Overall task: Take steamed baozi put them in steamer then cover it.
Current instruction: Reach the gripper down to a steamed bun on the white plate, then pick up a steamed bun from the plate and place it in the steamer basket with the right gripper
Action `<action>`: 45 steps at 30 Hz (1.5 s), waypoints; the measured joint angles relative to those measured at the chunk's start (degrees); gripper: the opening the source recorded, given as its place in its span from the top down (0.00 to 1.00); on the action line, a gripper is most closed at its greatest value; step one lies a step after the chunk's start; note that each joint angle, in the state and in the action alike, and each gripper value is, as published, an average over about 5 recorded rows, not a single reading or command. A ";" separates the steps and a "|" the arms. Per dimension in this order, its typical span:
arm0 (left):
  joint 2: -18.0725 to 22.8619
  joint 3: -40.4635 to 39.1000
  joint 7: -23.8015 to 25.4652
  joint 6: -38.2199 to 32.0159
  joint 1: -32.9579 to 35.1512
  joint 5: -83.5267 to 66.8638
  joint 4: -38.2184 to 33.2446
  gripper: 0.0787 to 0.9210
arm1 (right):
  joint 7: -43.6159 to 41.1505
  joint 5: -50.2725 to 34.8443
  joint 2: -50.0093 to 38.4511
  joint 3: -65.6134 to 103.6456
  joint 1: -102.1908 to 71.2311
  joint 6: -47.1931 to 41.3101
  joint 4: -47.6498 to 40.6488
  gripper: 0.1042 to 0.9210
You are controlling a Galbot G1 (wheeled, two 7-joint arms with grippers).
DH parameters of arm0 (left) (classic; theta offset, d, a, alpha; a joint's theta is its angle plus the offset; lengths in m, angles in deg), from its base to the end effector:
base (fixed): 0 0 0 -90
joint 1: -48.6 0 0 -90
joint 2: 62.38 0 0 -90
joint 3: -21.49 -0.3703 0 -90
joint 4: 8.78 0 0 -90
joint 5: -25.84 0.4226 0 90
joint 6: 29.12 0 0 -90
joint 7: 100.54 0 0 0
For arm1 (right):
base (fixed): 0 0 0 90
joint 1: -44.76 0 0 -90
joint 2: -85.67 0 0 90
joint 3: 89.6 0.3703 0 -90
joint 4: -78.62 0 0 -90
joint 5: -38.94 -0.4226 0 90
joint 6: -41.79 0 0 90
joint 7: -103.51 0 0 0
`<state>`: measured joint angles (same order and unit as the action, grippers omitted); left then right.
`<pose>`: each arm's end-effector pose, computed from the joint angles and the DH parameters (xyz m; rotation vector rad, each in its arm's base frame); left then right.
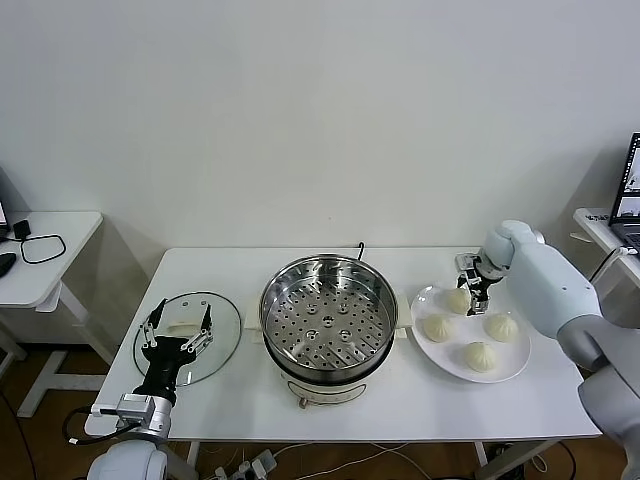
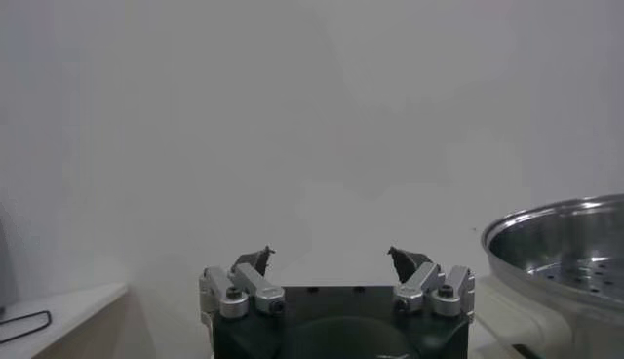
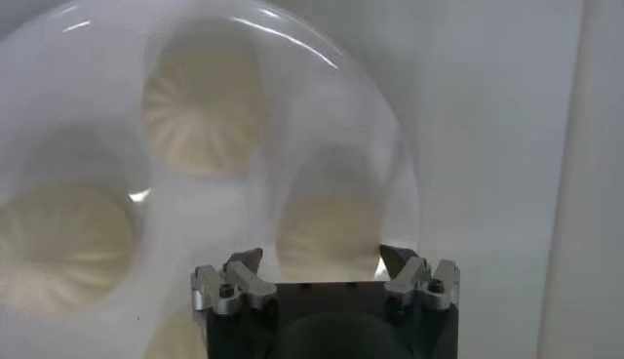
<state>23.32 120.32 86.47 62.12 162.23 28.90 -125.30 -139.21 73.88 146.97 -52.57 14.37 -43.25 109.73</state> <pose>0.2715 0.0715 -0.3117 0.0166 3.1077 0.2911 0.6927 -0.1987 -0.2538 1.0869 -1.3435 1.4552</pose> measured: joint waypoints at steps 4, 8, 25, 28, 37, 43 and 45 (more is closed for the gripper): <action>-0.01 0.14 0.03 -0.04 0.02 0.01 -0.05 0.12 | 0.34 0.53 0.26 0.15 -0.01 0.13 -0.25 0.12; -0.05 0.36 0.06 -0.06 0.02 0.01 -0.14 0.12 | 0.45 0.87 0.26 0.19 -0.05 0.23 -0.24 0.15; -0.07 0.57 0.05 0.27 -0.20 0.02 -0.55 0.12 | -0.11 0.60 -0.98 -0.63 -0.17 0.84 1.69 0.32; -0.08 0.57 0.05 0.37 -0.18 0.05 -0.61 0.12 | -0.66 -0.59 -2.04 -1.51 0.32 0.87 3.12 0.32; -0.06 -0.09 -0.04 0.77 -0.14 0.25 -1.23 0.12 | -3.64 -10.46 -8.88 -8.79 5.98 2.14 13.37 0.34; -0.08 -0.19 -0.12 1.27 0.14 0.37 -1.95 0.12 | -6.83 -18.84 -13.64 -16.42 13.78 5.43 22.28 0.34; -0.22 0.10 -0.11 1.50 0.32 0.27 -2.21 0.12 | -7.98 -21.39 -14.60 -19.15 16.84 6.72 25.31 0.34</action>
<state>23.10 120.43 86.37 63.62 162.54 29.17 -127.50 -147.19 52.50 132.38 -71.72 31.21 -36.53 135.04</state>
